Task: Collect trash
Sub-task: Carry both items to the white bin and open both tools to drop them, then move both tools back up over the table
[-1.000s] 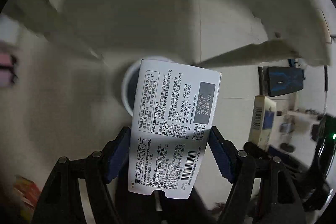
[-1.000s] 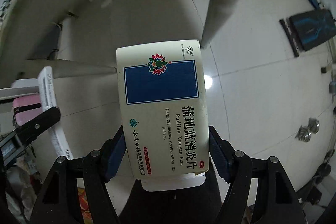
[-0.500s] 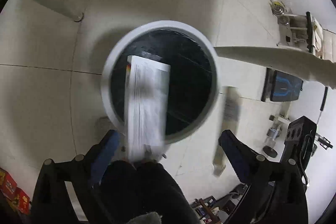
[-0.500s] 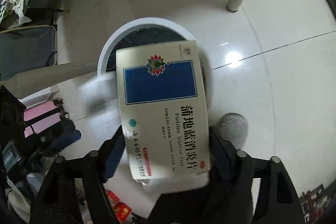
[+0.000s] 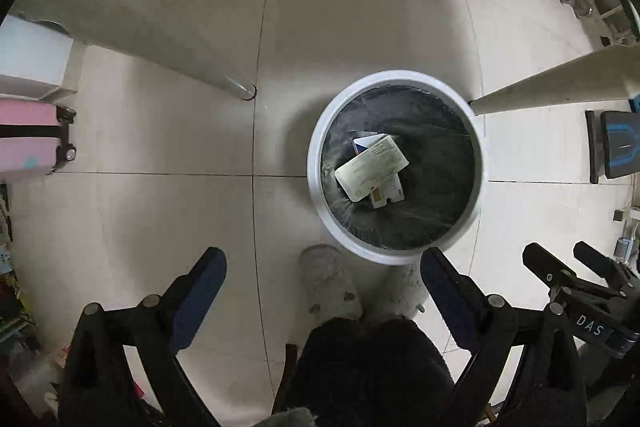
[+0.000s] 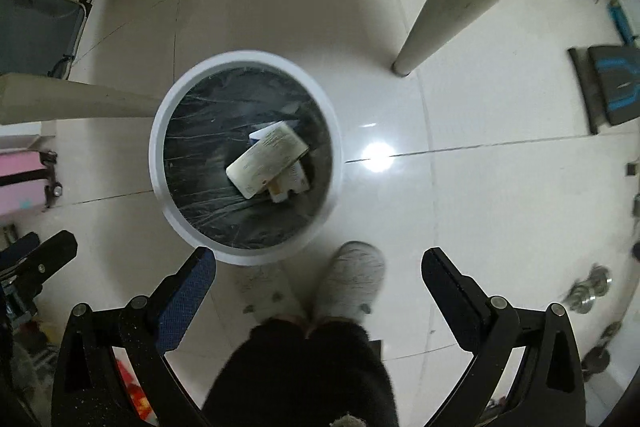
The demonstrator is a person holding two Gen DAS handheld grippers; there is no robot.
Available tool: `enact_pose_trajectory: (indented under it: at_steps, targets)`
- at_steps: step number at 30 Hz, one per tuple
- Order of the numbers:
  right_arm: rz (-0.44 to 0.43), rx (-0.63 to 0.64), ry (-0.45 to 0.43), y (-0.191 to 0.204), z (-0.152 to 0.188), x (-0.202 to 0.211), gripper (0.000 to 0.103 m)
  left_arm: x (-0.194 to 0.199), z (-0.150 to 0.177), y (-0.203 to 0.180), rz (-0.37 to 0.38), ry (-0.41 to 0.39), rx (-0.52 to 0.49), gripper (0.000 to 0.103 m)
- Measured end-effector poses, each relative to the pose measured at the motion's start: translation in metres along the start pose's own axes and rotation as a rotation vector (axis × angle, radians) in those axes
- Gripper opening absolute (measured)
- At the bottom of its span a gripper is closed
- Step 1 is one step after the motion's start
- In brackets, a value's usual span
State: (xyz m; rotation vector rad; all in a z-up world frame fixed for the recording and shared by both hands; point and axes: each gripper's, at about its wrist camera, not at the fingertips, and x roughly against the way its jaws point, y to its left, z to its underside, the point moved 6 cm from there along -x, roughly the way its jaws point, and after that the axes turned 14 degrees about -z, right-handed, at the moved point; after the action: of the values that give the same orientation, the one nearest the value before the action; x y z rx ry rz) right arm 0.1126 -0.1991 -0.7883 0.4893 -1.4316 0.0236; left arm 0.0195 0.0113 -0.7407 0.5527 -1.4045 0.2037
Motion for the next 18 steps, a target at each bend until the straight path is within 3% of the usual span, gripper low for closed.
enact_pose_trajectory:
  at_steps: [8, 18]
  targets:
    - [0.016, 0.037, -0.027, 0.028, 0.012, 0.064, 0.103, 0.066, 0.013, 0.018, 0.009, -0.028, 0.026, 0.099]
    - [0.005, 0.085, -0.081, 0.071, 0.035, 0.182, 0.103, 0.159, 0.034, 0.032, 0.009, -0.084, 0.029, 0.099]
